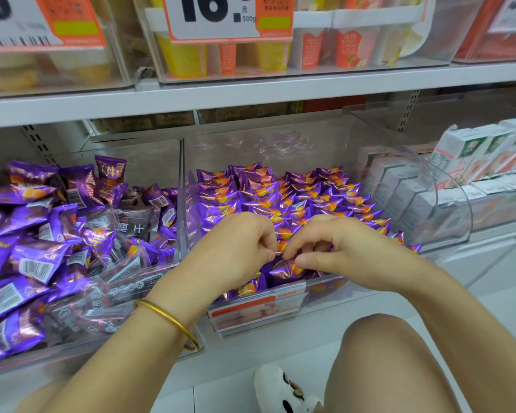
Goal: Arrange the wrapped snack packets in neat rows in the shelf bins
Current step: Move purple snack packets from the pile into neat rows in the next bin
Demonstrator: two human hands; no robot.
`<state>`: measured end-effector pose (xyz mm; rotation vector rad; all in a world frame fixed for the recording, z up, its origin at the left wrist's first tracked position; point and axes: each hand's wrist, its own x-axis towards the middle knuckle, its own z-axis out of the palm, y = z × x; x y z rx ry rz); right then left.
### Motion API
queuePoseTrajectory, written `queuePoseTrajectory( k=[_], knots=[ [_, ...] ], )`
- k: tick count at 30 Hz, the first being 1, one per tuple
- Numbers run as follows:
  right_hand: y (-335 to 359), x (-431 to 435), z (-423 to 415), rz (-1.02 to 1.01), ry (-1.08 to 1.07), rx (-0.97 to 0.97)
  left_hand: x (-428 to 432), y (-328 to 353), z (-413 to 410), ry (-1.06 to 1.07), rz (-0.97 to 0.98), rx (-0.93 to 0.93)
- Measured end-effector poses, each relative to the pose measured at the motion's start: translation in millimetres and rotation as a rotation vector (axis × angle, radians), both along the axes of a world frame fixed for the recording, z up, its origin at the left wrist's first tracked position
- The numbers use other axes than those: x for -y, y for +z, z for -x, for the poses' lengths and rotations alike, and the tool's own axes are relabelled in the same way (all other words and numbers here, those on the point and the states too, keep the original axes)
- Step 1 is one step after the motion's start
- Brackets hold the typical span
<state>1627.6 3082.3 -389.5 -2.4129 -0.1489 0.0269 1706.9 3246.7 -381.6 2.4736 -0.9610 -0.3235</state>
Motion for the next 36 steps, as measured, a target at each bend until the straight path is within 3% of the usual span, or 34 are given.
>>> queuePoseTrajectory(
  k=[7,10,17,21,27,32,36],
  knots=[
    [0.4,4.7,0.9,0.149,-0.128,-0.037,-1.2,-0.9,0.0,-0.032,-0.007,-0.013],
    [-0.5,-1.4,-3.4,0.137,-0.14,-0.046,0.0,1.1,1.6,-0.009,0.113,-0.087],
    [13.4,8.7,6.5,-0.097,-0.17,-0.267,-1.5,-3.7,-1.7,-0.061,0.049,-0.072],
    [15.5,12.1,1.8,-0.272,-0.176,-0.377,-0.3,-3.6,-0.4,-0.069,0.121,-0.07],
    [13.8,17.1,-1.1,-0.316,-0.17,-0.367,6.2,-5.3,2.2,-0.151,0.148,-0.02],
    [6.3,11.1,-1.8,-0.251,-0.184,-0.247,7.8,-8.0,0.6,-0.146,0.135,-0.015],
    [6.1,11.6,1.6,-0.357,-0.231,-0.181,6.9,-7.5,-0.3,-0.127,0.169,-0.033]
  ],
)
